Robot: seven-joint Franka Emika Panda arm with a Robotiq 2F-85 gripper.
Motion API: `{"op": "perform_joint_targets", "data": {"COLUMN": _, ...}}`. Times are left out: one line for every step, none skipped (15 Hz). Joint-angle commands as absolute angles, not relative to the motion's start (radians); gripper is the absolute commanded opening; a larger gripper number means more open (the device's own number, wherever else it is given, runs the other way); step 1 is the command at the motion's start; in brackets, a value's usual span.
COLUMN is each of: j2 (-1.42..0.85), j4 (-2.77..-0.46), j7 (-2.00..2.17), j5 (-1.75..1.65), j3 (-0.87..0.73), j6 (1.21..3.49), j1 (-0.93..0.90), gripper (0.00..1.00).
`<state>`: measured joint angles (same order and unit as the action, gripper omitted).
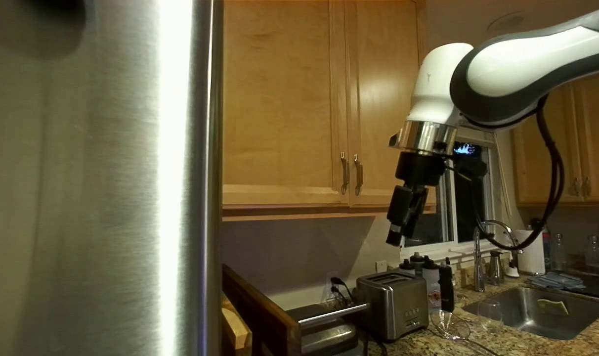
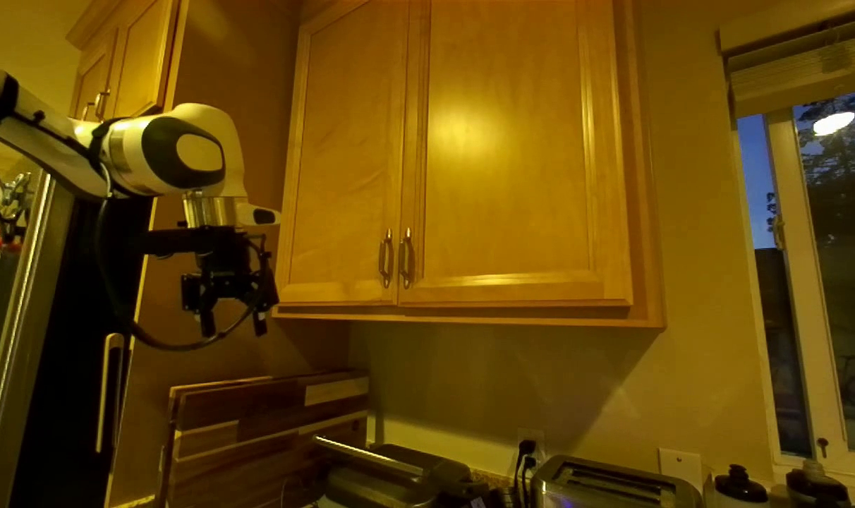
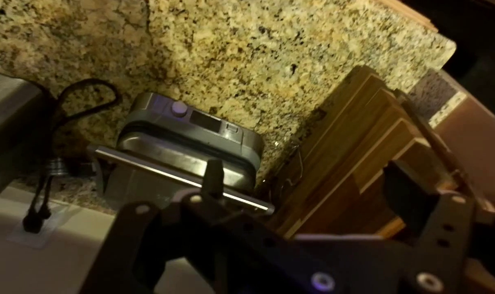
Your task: Take the wooden bar out of the top cupboard, put it on the refrigerator, then close the cupboard door
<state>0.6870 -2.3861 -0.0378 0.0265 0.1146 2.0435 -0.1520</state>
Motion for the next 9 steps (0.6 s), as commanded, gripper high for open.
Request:
{"op": "perform_joint_targets", "data": {"j2": 0.674, "j4": -2.298, "j7": 0.021, "j5": -0.013, "j3": 0.103, "j6": 2.042, "j1": -0.081, "gripper": 1.00}}
{"op": "perform_joint_targets", "data": {"j2": 0.674, "j4": -2.278, "j7": 0.034, "j5": -0.033, "j3": 0.105, "j6": 2.064, "j1": -0.056, "gripper": 1.00}}
{"op": "perform_joint_targets", "data": {"j2": 0.670, "j4": -2.261, "j7": 0.040, "j5": -0.045, "j3": 0.105, "j6": 2.076, "j1": -0.040, "gripper": 1.00}}
{"op": "perform_joint_targets", "data": {"j2": 0.671, "j4": -2.236, "j7": 0.035, "j5": -0.058, "j3": 0.101, "j6": 2.079, "j1": -0.029, "gripper": 1.00}}
{"op": "perform_joint_targets", "data": {"j2": 0.667, "j4": -2.220, "j7": 0.034, "j5": -0.073, "j3": 0.099, "j6": 2.091, "j1": -0.018, "gripper": 1.00}}
{"op": "perform_joint_targets", "data": {"j2": 0.664, "j4": -2.209, "j7": 0.033, "j5": -0.087, "j3": 0.099, "j6": 2.105, "j1": -0.010, "gripper": 1.00}}
{"op": "perform_joint_targets", "data": {"j2": 0.676, "j4": -2.234, "j7": 0.012, "j5": -0.063, "j3": 0.091, "j6": 2.077, "j1": -0.036, "gripper": 1.00}}
{"op": "perform_joint_targets", "data": {"j2": 0.674, "j4": -2.224, "j7": 0.011, "j5": -0.065, "j3": 0.090, "j6": 2.078, "j1": -0.033, "gripper": 1.00}}
{"op": "perform_joint_targets", "data": {"j2": 0.673, "j4": -2.224, "j7": 0.011, "j5": -0.065, "j3": 0.090, "j6": 2.077, "j1": -0.034, "gripper": 1.00}}
